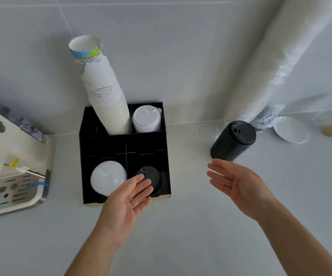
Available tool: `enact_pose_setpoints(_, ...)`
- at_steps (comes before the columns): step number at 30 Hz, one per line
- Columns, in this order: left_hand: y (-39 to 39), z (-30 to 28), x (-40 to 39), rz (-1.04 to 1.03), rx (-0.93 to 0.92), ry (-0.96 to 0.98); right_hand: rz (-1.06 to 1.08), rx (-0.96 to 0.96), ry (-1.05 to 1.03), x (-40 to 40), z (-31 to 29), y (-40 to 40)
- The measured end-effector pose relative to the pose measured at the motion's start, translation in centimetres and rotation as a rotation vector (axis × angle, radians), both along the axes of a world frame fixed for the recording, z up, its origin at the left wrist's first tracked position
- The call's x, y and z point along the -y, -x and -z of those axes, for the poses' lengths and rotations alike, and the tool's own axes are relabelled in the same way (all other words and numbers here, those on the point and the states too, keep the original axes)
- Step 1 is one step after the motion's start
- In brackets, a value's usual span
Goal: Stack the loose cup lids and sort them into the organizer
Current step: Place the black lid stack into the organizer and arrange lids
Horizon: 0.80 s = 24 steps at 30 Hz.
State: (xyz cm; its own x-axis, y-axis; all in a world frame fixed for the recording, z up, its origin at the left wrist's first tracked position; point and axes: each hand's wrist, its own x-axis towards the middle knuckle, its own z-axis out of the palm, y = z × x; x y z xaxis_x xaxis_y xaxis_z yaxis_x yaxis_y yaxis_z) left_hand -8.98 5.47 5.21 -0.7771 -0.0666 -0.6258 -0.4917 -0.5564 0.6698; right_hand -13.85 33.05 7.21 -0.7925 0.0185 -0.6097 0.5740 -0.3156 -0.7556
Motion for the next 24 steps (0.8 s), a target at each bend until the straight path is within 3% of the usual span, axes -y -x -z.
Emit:
enact_pose_setpoints(12, 3.0, -0.1, -12.6, 0.063, 0.095, 0.064, 0.121, -0.009, -0.039, -13.7, 1.7, 2.2)
enact_pose_setpoints(19, 5.3, 0.0, -18.5, 0.119, 0.113, 0.206, 0.030, -0.057, -0.154, -17.5, 2.9, 6.6)
enact_pose_setpoints(24, 7.6, 0.0, -22.6, 0.233, 0.106, 0.303, -0.179, -0.164, -0.215, -16.9, 2.8, 10.9)
